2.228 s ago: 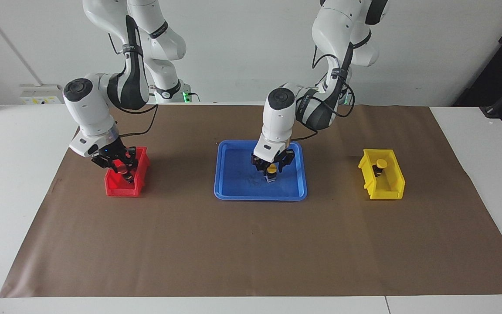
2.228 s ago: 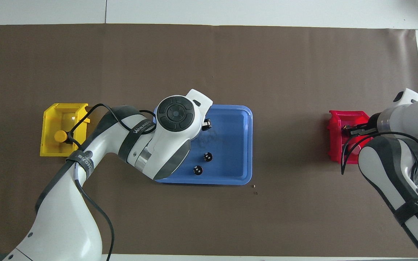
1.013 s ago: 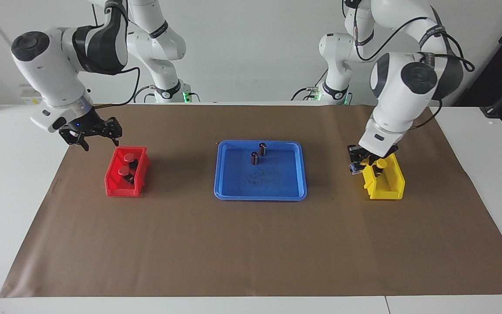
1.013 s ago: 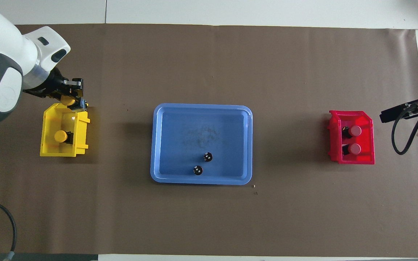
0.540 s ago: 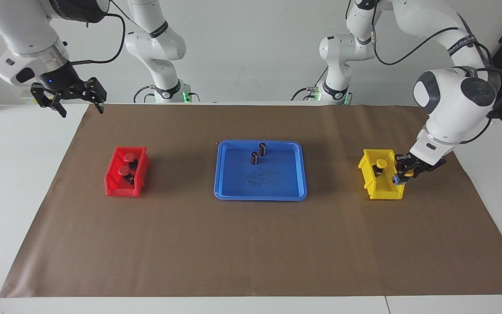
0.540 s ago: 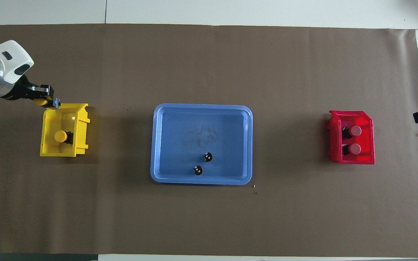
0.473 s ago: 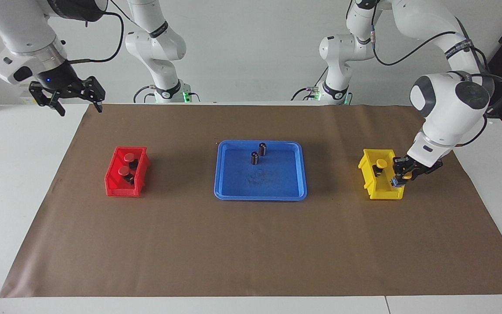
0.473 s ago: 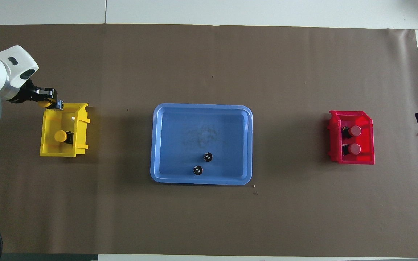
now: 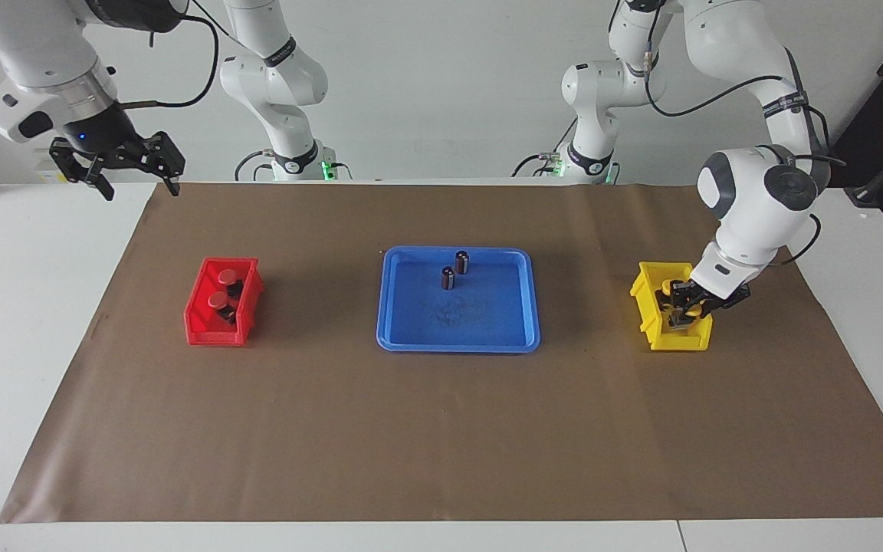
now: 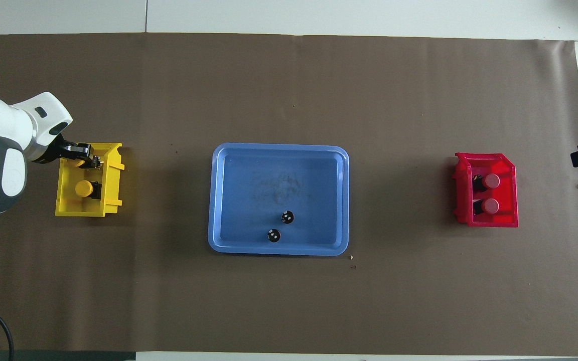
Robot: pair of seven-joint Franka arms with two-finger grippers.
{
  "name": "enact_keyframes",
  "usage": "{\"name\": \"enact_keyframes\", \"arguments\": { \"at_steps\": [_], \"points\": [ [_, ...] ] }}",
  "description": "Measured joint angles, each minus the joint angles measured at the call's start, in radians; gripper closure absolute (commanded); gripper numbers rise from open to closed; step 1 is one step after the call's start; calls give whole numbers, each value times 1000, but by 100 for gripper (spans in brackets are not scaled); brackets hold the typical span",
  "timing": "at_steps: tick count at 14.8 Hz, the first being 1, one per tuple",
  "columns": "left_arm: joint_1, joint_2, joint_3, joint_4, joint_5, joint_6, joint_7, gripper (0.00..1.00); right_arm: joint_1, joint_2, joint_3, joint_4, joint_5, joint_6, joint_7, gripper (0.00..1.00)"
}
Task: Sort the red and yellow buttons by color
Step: 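Place the yellow button in the yellow bin and open the left gripper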
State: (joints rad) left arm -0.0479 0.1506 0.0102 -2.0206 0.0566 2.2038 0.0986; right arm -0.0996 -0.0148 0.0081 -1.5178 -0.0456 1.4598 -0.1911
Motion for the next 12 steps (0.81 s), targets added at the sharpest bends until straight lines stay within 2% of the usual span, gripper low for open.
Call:
{"name": "enact_keyframes", "arguments": {
  "at_steps": [1, 3, 4, 5, 6, 8, 10, 12],
  "points": [
    [0, 1, -1, -17, 0, 22, 0, 87, 1, 0, -2, 0, 0, -2, 3, 0],
    [0, 4, -1, -50, 0, 48, 5, 37, 1, 4, -8, 0, 0, -3, 3, 0],
    [0, 5, -1, -60, 0, 55, 12, 31, 1, 7, -10, 0, 0, -3, 3, 0],
    [0, 4, -1, -61, 0, 57, 18, 20, 1, 9, -11, 0, 0, -3, 3, 0],
    [0, 4, -1, -60, 0, 58, 20, 16, 1, 11, -11, 0, 0, -4, 3, 0],
    [0, 3, -1, -48, 1, 58, 22, 0, 1, 12, -11, 0, 0, -4, 3, 0],
    [1, -1, -1, -6, 1, 32, 23, 0, 2, 12, -10, 0, 0, -7, 3, 0],
    [1, -10, -1, 76, 1, -66, 23, 0, 6, 12, -7, 0, 0, -9, 3, 0]
  ]
}}
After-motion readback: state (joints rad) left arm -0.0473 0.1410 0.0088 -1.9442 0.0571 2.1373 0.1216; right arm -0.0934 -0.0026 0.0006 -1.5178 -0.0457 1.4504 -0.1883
